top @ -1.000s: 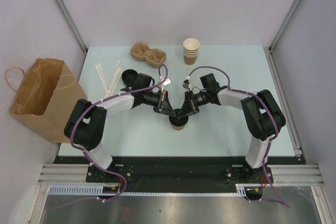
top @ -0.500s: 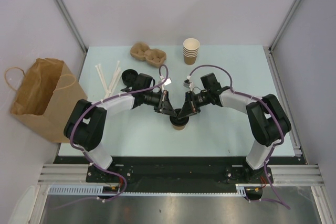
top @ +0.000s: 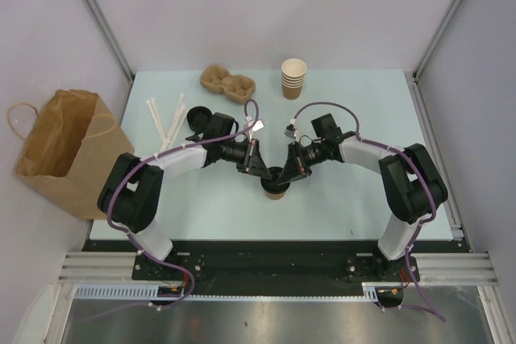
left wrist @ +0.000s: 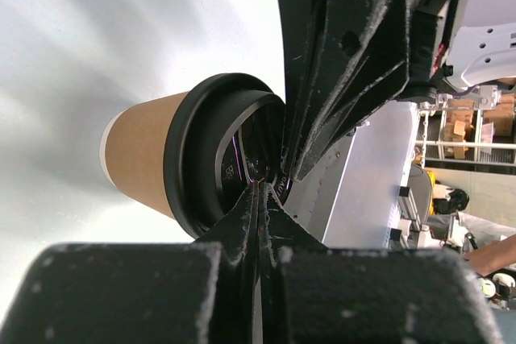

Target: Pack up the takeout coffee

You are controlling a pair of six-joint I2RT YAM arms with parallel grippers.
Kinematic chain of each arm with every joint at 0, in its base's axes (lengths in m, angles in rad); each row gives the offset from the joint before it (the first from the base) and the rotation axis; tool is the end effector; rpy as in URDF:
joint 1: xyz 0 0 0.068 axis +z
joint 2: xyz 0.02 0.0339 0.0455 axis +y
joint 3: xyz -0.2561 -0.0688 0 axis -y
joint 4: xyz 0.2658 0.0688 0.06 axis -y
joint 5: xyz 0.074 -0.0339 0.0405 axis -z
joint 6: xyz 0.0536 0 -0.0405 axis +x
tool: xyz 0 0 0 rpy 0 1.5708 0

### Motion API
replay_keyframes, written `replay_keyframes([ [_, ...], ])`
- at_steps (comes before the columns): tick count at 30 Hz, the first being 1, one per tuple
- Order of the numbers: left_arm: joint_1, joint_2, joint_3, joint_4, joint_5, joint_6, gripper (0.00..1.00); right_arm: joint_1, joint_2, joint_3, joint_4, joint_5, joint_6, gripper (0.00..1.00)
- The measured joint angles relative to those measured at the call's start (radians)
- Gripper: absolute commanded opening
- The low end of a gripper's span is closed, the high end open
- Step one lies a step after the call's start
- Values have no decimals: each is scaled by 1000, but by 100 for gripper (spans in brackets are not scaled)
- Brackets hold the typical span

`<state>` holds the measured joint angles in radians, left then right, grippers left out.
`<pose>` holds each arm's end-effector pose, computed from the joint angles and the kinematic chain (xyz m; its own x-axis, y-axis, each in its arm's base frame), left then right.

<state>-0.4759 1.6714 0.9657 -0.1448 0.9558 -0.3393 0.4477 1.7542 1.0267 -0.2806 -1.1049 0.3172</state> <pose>0.2965 -0.2021 0.1627 -0.8774 0.2362 -0.4177 0.4785 0.3655 -0.7984 0.3015 0.1979 0.1504 -0.9191 -0.2859 -0.2712 -0.3552 0.3029 0.8844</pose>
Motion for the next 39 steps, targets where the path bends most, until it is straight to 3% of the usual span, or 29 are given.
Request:
replay_keyframes([
  [14,-1,0,0,-6,-9,1,0,-22,86,20,-3,-107,3,0],
  [26,-1,-4,-6,8,-2,0,0,-13,84,24,-9,-86,-11,0],
  [39,-4,-176,-103,149,1,-27,0,1,38,-26,123,-77,93,0],
])
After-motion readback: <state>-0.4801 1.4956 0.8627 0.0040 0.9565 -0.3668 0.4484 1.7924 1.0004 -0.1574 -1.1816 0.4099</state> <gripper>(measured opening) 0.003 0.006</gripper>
